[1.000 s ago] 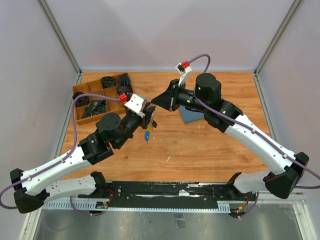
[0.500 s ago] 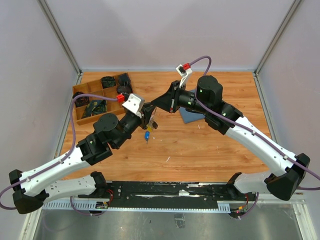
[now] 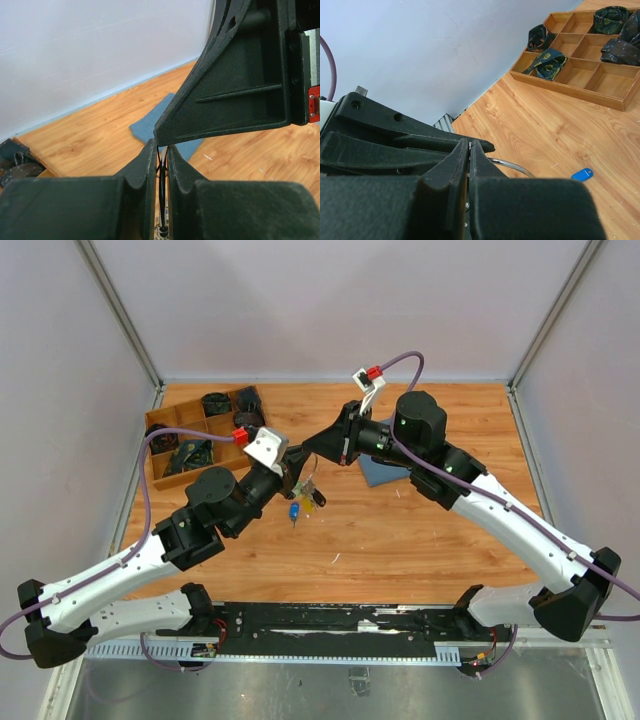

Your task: Put the keys on the keyring

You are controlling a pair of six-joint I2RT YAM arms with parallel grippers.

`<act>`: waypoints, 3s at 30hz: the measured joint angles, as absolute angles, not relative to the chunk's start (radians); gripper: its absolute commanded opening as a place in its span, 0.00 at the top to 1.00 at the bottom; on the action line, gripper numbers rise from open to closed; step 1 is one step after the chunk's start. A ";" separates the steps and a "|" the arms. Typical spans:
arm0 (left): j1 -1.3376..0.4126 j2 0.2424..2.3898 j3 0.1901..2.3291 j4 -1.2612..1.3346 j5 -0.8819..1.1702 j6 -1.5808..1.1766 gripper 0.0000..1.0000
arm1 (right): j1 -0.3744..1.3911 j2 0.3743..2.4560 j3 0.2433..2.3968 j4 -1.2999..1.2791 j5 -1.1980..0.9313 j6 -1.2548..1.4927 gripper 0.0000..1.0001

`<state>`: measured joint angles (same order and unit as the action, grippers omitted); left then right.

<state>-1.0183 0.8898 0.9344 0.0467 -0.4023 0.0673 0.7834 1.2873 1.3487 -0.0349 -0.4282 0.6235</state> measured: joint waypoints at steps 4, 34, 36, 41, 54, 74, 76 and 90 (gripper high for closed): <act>-1.019 0.890 0.935 0.048 -0.397 0.067 0.99 | 0.783 1.281 1.346 -0.036 -0.419 0.619 0.99; -1.019 0.881 0.934 0.047 -0.370 0.072 0.80 | 0.783 1.270 1.341 -0.036 -0.418 0.610 0.99; -1.019 0.880 0.934 0.047 -0.366 0.072 0.76 | 0.784 1.266 1.338 -0.035 -0.418 0.610 0.99; -1.019 0.873 0.926 0.043 -0.364 0.075 0.74 | 0.783 1.258 1.336 -0.029 -0.411 0.610 0.99; -1.019 0.870 0.923 0.041 -0.361 0.075 0.74 | 0.783 1.251 1.336 -0.020 -0.407 0.610 0.99; -1.019 0.869 0.924 0.043 -0.355 0.079 0.75 | 0.783 1.253 1.330 -0.019 -0.408 0.611 1.00; -1.019 0.869 0.924 0.043 -0.354 0.079 0.75 | 0.783 1.253 1.330 -0.019 -0.408 0.611 0.99; -1.019 0.869 0.926 0.044 -0.346 0.083 0.71 | 0.783 1.257 1.330 -0.019 -0.412 0.615 0.99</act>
<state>-1.0187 0.8688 0.9257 0.0437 -0.3462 0.0826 0.7834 1.2568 1.3300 -0.0189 -0.4118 0.6151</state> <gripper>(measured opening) 0.281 0.020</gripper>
